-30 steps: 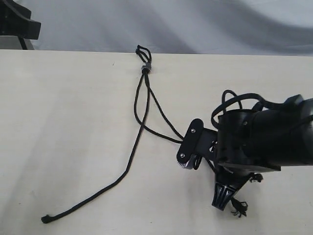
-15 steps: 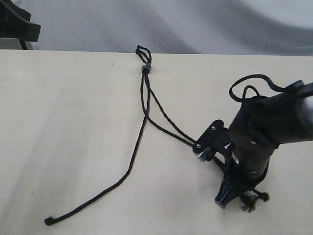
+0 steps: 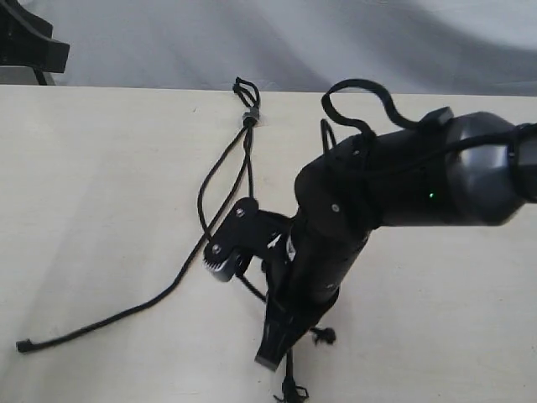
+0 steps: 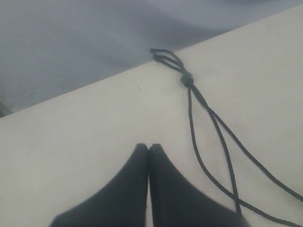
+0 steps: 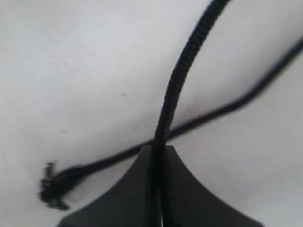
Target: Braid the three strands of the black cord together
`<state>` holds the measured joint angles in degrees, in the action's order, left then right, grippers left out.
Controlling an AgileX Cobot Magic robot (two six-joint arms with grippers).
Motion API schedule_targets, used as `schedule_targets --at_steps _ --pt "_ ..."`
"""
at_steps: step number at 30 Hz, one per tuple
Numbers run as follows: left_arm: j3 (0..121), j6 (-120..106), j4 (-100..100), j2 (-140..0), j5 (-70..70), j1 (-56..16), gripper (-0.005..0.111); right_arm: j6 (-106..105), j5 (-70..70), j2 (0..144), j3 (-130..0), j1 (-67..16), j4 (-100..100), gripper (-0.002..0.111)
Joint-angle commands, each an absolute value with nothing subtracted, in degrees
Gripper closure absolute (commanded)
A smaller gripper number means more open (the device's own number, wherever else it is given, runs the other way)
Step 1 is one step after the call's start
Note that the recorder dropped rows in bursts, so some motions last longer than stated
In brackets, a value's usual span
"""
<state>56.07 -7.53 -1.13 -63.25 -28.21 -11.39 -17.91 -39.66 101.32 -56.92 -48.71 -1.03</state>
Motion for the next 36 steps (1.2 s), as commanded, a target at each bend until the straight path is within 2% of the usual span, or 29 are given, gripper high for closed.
schedule_targets --at_steps 1,13,18,23,26,31,33,36 --pt "55.77 -7.43 -0.93 -63.35 -28.33 -11.28 0.107 -9.65 -41.44 100.44 -57.26 -43.13 8.69 0.109" --pt "55.77 -7.43 -0.93 -63.35 -28.33 -11.28 0.107 -9.81 -35.8 103.76 -57.26 -25.17 10.63 0.109" --pt "55.77 -7.43 -0.93 -63.35 -28.33 -11.28 0.107 -8.56 -31.57 107.2 -57.26 -20.8 10.63 0.109" --pt "55.77 -7.43 -0.93 -63.35 -28.13 -11.28 0.107 -7.24 -30.94 109.17 -57.26 -20.35 10.63 0.108" --pt "55.77 -7.43 -0.83 -63.35 -28.14 -11.28 0.107 -3.46 -29.23 109.91 -57.26 -20.45 10.63 0.095" --pt "55.77 -7.43 -0.83 -63.35 -28.14 -11.28 0.107 0.0 -28.49 109.2 -57.4 -20.45 10.63 0.051" --pt "55.77 -7.03 -0.84 -63.35 -27.99 -11.28 0.107 0.0 -28.9 107.34 -57.53 -20.45 10.51 0.038" --pt "55.77 -7.08 2.22 -63.35 -27.66 -11.28 0.107 0.0 -29.85 101.68 -57.53 -20.45 10.51 0.031"
